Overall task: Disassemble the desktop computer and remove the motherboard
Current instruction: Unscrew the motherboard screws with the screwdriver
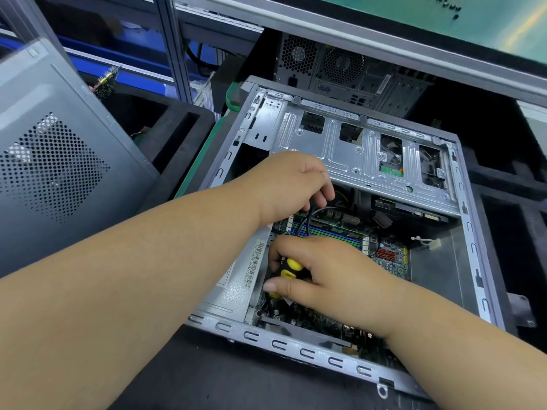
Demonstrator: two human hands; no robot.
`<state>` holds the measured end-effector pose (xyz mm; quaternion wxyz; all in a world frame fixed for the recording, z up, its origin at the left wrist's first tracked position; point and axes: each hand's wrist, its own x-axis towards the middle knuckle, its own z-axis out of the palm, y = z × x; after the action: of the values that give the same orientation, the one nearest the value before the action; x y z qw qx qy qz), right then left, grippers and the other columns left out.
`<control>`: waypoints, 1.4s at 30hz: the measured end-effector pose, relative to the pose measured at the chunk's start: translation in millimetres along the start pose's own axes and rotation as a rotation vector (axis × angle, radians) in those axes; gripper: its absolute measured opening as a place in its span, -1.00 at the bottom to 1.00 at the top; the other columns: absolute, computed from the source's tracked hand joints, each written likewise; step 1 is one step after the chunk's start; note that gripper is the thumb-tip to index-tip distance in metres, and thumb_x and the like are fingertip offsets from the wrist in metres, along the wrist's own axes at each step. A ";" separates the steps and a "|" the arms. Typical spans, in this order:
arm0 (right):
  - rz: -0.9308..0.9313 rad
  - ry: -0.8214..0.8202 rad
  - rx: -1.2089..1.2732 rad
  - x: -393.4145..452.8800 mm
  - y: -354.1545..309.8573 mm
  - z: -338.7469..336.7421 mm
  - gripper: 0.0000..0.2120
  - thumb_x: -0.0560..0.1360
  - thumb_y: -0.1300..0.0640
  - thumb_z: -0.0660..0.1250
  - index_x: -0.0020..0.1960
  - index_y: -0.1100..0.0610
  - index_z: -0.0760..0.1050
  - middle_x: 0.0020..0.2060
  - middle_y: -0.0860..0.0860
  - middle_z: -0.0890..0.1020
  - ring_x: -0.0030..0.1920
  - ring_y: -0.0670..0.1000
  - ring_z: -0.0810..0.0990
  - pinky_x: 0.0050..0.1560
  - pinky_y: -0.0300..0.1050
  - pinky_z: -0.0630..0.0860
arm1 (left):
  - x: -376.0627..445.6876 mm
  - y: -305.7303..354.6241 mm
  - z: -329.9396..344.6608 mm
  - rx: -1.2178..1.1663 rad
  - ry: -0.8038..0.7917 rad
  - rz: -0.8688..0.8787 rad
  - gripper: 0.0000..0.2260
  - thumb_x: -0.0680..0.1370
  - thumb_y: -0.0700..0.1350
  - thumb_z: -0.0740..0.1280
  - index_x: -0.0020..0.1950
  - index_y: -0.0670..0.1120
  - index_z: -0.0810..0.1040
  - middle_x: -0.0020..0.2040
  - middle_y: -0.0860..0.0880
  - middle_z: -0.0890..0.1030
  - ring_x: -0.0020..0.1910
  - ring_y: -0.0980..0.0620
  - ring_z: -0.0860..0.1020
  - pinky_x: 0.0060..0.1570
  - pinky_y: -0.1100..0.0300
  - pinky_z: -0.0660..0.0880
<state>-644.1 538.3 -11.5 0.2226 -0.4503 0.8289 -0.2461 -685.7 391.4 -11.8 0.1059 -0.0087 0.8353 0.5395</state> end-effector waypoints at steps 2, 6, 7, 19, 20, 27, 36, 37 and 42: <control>-0.008 0.003 0.006 0.2 0.0 0.2 -0.87 0.51 -0.05 0.34 -0.03 -0.05 0.44 -0.25 -0.13 0.55 -0.19 -0.10 0.49 -0.14 -0.08 0.47 | 0.0 0.3 0.0 0.001 0.000 -0.002 -0.73 0.57 -0.13 0.17 -0.15 -0.03 0.65 -0.23 0.06 0.69 -0.36 0.15 0.53 -0.15 0.22 0.51; -0.044 -0.010 -0.020 -0.8 -1.1 -0.6 -0.78 0.38 0.17 0.35 0.01 0.04 0.49 -0.17 -0.06 0.52 -0.10 -0.04 0.47 -0.05 -0.08 0.45 | -0.8 1.0 0.1 0.000 0.000 0.000 -0.73 0.57 -0.14 0.17 -0.15 -0.04 0.66 -0.23 0.05 0.69 -0.35 0.15 0.53 -0.09 0.15 0.54; -0.047 -0.007 -0.044 -0.9 -1.1 -0.9 -0.76 0.37 0.17 0.35 0.03 0.04 0.49 -0.15 -0.04 0.52 -0.09 -0.02 0.47 -0.04 -0.06 0.44 | -1.0 0.9 0.0 -0.002 0.001 -0.001 -0.73 0.57 -0.14 0.17 -0.15 -0.05 0.66 -0.23 0.04 0.69 -0.34 0.14 0.53 -0.09 0.14 0.54; -0.046 -0.005 -0.083 -1.5 -1.6 -1.3 -0.75 0.36 0.16 0.33 0.04 0.03 0.48 -0.14 -0.05 0.51 -0.09 -0.04 0.45 -0.04 -0.13 0.42 | -0.8 0.3 -0.3 0.004 0.001 0.001 -0.74 0.58 -0.11 0.18 -0.14 -0.04 0.66 -0.23 0.04 0.69 -0.33 0.13 0.54 -0.14 0.19 0.53; -0.054 -0.003 -0.101 -1.8 -2.0 -1.3 -0.78 0.37 0.13 0.33 0.01 0.02 0.48 -0.16 -0.06 0.51 -0.11 -0.04 0.45 -0.07 -0.12 0.43 | -0.8 0.4 -0.2 0.006 0.003 0.000 -0.74 0.58 -0.11 0.18 -0.14 -0.04 0.66 -0.23 0.04 0.69 -0.33 0.14 0.54 -0.17 0.21 0.52; -0.033 0.065 -0.032 -2.9 0.7 -0.9 -0.91 0.49 0.02 0.33 -0.16 -0.05 0.44 -0.31 -0.14 0.50 -0.24 -0.10 0.46 -0.20 -0.10 0.45 | -2.2 0.6 -0.2 0.005 0.007 -0.003 -0.74 0.57 -0.12 0.18 -0.15 -0.03 0.66 -0.23 0.04 0.69 -0.34 0.14 0.53 -0.19 0.21 0.50; 0.005 0.171 0.045 -7.9 0.9 -9.6 -0.92 0.46 0.08 0.35 -0.20 -0.03 0.47 -0.37 -0.14 0.48 -0.30 -0.09 0.47 -0.30 -0.24 0.37 | -1.9 1.3 -1.0 0.003 0.000 0.011 -0.74 0.55 -0.12 0.19 -0.17 -0.02 0.66 -0.25 0.07 0.68 -0.34 0.15 0.55 -0.11 0.15 0.54; 0.024 0.214 0.100 -10.9 0.5 -14.2 -0.92 0.45 0.09 0.35 -0.21 -0.02 0.49 -0.39 -0.11 0.49 -0.34 -0.09 0.46 -0.33 -0.24 0.37 | -2.1 1.4 -1.0 0.000 -0.003 0.017 -0.75 0.54 -0.12 0.19 -0.16 -0.02 0.66 -0.25 0.06 0.68 -0.34 0.15 0.55 -0.11 0.14 0.54; 0.109 0.553 0.437 -37.0 1.4 -49.5 -0.94 0.38 0.19 0.35 -0.27 0.08 0.53 -0.52 -0.13 0.42 -0.50 -0.20 0.35 -0.46 -0.38 0.27 | -7.7 2.5 -4.1 -0.103 -0.058 0.074 -0.77 0.58 -0.15 0.22 -0.09 -0.06 0.67 -0.22 0.03 0.67 -0.25 0.06 0.52 0.00 0.01 0.50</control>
<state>-655.9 581.0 31.6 0.0938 -0.2636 0.8083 -0.5181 -679.2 388.0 -6.5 0.1095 0.0321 0.8027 0.5854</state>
